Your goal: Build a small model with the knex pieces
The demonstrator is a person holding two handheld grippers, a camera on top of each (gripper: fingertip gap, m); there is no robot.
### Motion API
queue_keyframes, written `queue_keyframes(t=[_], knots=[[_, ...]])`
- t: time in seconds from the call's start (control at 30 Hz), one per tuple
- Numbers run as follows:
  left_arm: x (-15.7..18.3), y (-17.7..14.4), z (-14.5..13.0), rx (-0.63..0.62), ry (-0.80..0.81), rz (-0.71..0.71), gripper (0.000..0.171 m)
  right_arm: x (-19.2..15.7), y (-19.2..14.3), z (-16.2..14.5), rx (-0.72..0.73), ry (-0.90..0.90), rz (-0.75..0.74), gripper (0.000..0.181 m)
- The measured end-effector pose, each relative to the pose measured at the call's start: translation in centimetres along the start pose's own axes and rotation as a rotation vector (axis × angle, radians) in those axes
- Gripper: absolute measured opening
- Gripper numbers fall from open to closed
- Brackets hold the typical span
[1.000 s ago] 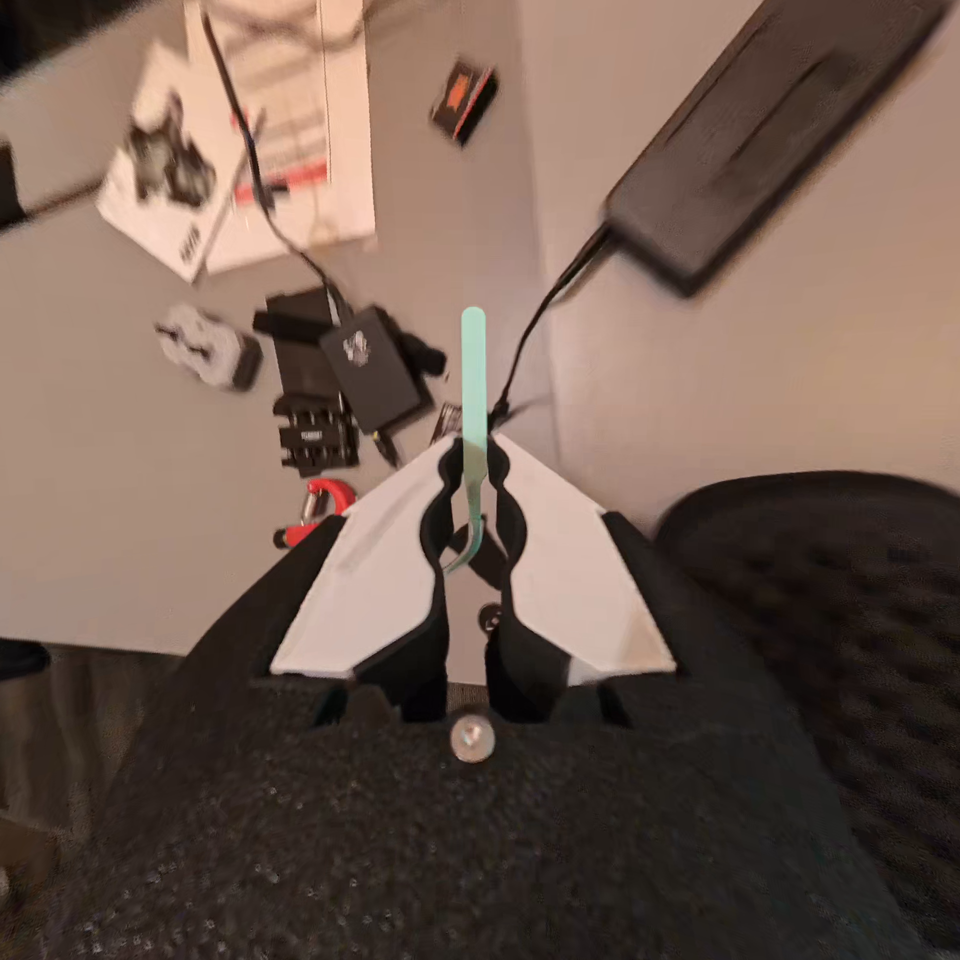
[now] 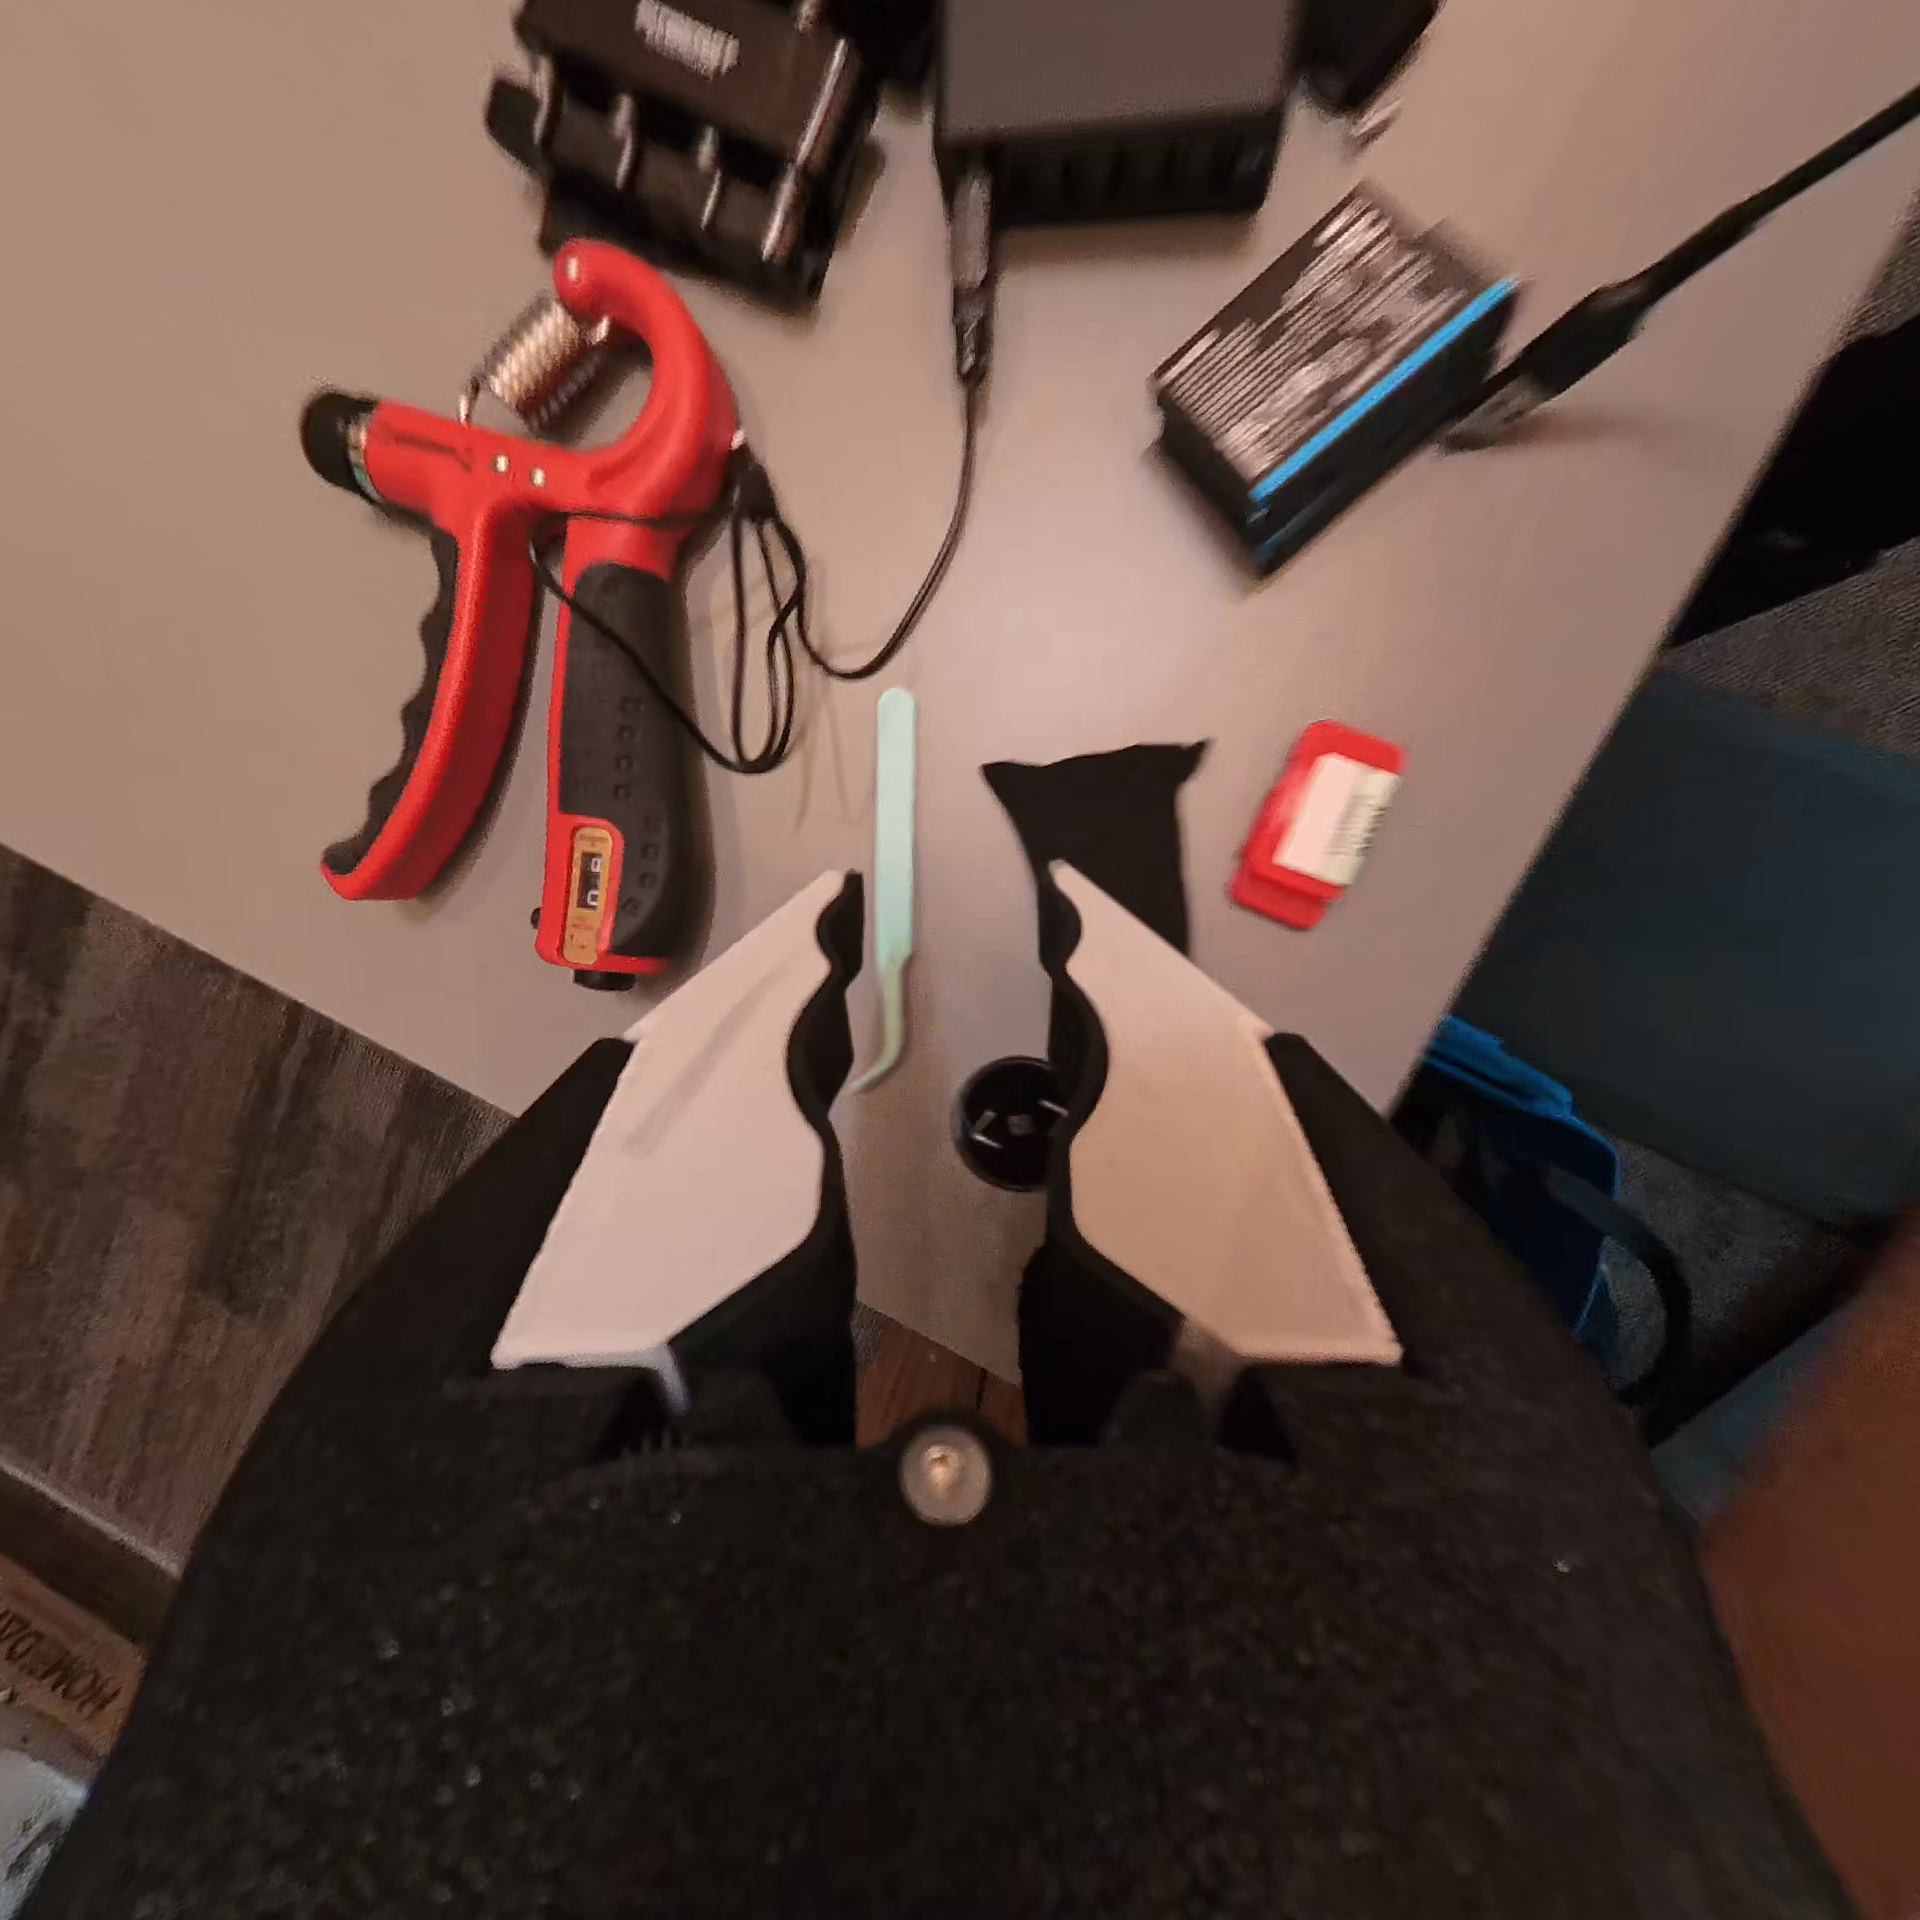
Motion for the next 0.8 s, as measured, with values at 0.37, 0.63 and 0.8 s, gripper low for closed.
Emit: queue_keyframes(t=[0.37,0.63,0.8], knots=[[19.1,-19.3,14.3,0.442,0.293,-0.379,0.032,7.9,-10.2,-1.2,0.022,-0.045,-0.239,0.028],[45.3,-31.8,11.9,0.527,0.548,-0.996,0.033,15.0,-16.6,-3.9,0.007,-0.017,-0.384,0.032],[60.0,-35.3,6.1,0.446,0.615,-1.331,0.036,17.5,-16.8,-5.5,0.010,0.013,-0.364,0.038]])
Point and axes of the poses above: each gripper's, where its closed fingertips meet, y out along the fingers, z out of its top, x = y × z across the jaws, the point moved 3 cm from there along -y, back along the fingers, and after that the axes turned 15 degrees about x, right-handed, at the moved point
